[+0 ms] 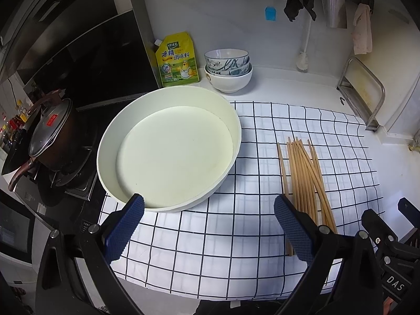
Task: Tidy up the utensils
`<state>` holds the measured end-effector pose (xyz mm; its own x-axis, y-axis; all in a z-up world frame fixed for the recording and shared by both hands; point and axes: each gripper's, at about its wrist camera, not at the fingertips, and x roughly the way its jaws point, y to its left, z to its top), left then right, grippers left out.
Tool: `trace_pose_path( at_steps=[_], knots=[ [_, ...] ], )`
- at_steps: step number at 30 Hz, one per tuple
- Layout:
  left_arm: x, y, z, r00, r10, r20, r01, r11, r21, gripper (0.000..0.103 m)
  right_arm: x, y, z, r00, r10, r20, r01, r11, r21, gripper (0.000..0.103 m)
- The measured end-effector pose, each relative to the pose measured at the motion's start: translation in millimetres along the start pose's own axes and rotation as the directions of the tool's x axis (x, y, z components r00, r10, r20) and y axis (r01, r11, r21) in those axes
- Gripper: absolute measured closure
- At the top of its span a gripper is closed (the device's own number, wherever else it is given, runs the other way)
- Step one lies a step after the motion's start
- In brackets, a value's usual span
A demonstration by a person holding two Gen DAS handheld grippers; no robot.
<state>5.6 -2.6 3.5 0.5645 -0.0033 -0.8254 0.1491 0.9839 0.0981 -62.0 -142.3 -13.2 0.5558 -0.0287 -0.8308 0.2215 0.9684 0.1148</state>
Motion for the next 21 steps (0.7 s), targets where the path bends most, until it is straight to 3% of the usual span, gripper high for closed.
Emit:
trace_pose_path(
  at_steps=[21],
  knots=[
    [-1.6, 0.8, -1.0, 1.0, -0.002, 0.008, 0.002, 1.0, 0.001, 0.006, -0.5, 0.5, 0.0, 1.0, 0.003, 0.002, -0.003, 1.0, -0.001, 0.009]
  ],
)
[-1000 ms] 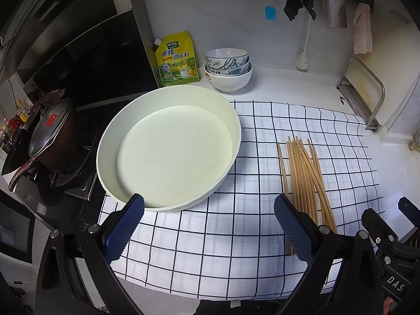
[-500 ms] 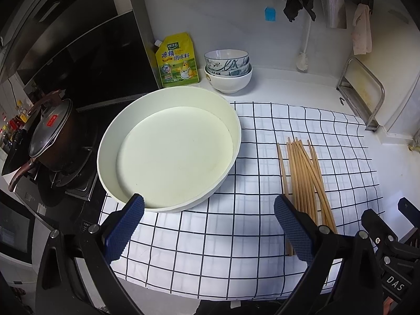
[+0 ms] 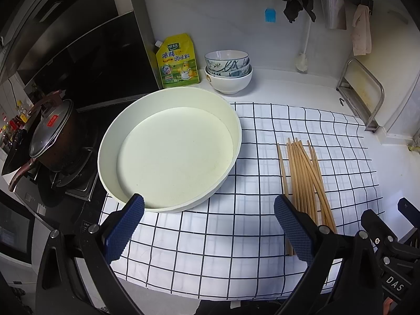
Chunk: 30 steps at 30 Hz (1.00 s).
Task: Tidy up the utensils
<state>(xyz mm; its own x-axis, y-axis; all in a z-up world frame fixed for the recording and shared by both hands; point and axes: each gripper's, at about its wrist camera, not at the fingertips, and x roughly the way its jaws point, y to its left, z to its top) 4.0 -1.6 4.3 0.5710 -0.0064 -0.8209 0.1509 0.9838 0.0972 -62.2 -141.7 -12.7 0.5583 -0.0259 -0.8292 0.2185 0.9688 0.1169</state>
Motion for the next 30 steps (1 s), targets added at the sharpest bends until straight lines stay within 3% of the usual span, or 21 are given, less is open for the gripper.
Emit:
trace_pose_path(
  at_steps=[30],
  knots=[
    [-1.2, -5.3, 3.9, 1.0, -0.023, 0.013, 0.023, 1.0, 0.009, 0.006, -0.7, 3.3, 5.5, 1.0, 0.001, -0.003, -0.001, 1.0, -0.023, 0.009]
  ],
)
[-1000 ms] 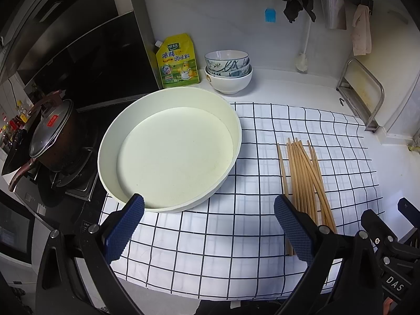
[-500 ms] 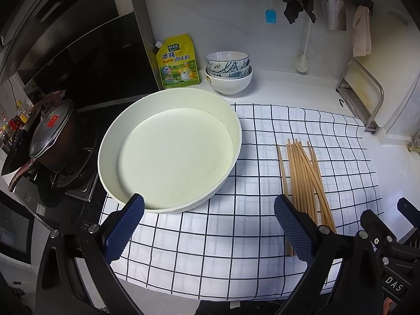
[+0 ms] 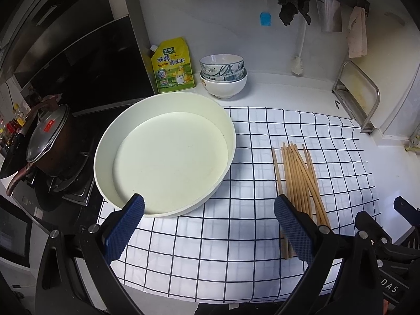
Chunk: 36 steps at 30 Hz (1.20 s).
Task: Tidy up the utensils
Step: 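Lower the right tool onto one wooden chopstick and close it while the left tool grasps another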
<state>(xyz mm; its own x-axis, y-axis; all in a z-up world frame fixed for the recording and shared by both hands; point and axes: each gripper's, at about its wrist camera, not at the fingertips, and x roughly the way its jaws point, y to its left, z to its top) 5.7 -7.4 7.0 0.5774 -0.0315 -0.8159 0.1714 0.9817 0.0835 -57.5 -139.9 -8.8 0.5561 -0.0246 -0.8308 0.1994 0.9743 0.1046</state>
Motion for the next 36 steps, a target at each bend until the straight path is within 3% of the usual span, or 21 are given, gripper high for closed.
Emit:
trace_pose_path(
  at_steps=[7, 12, 18, 26, 36],
  knots=[
    [22, -18, -6, 0.998, -0.05, -0.045, 0.05, 0.999, 0.004, 0.006, 19, -25, -3, 1.0, 0.004, -0.021, -0.004, 1.0, 0.004, 0.009],
    [45, -41, -17, 0.998, -0.033, -0.056, 0.035, 0.999, 0.035, 0.006, 54, -49, -6, 0.999, 0.01, -0.054, -0.01, 1.0, -0.001, 0.009],
    [78, -55, -31, 0.997, -0.039, -0.07, 0.039, 0.999, 0.0, 0.006, 100, -67, -7, 0.998, -0.008, -0.064, 0.005, 0.999, -0.048, 0.009],
    [112, -69, -41, 0.995, -0.025, -0.094, 0.023, 1.0, -0.021, 0.006, 156, -70, -8, 0.994, -0.008, -0.11, -0.001, 0.997, -0.08, 0.009],
    [136, -76, -45, 0.994, -0.019, -0.111, 0.017, 1.0, -0.018, 0.006, 172, -64, -9, 0.993, -0.03, -0.114, 0.017, 0.993, -0.114, 0.009]
  ],
)
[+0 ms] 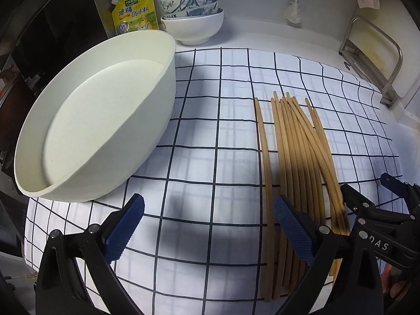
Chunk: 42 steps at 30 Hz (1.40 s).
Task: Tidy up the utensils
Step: 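Lower the right tool onto one wooden chopstick and close it while the left tool grasps another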
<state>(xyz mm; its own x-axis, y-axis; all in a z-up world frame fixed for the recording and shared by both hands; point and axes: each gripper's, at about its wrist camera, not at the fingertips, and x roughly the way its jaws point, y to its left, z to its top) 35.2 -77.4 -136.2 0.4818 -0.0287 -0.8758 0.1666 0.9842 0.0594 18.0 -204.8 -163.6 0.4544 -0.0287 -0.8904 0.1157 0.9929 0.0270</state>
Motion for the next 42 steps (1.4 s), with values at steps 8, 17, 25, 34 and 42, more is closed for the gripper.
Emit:
trace_pose_path(
  at_steps=[8, 17, 25, 34, 42],
  knots=[
    [10, -3, -4, 1.0, 0.004, -0.014, -0.004, 1.0, 0.012, 0.006, -1, 10, -1, 1.0, -0.004, 0.0, 0.004, 0.999, -0.033, 0.009],
    [18, -5, -6, 1.0, 0.009, -0.021, -0.009, 1.0, 0.013, 0.006, -1, 7, -6, 1.0, -0.013, 0.004, 0.013, 0.999, -0.032, 0.009],
    [23, -9, -3, 0.999, 0.013, -0.031, -0.012, 1.0, 0.005, 0.006, 2, -1, -10, 1.0, -0.023, -0.005, 0.023, 1.0, -0.01, 0.009],
    [26, -12, 0, 0.999, 0.014, -0.051, -0.014, 1.0, -0.004, 0.006, -1, 3, -13, 1.0, -0.026, 0.008, 0.026, 1.0, -0.016, 0.01],
    [32, -16, 1, 0.998, 0.007, -0.068, -0.007, 1.0, 0.006, 0.007, -4, 9, -16, 1.0, 0.008, 0.026, -0.008, 1.0, -0.021, 0.025]
  ],
)
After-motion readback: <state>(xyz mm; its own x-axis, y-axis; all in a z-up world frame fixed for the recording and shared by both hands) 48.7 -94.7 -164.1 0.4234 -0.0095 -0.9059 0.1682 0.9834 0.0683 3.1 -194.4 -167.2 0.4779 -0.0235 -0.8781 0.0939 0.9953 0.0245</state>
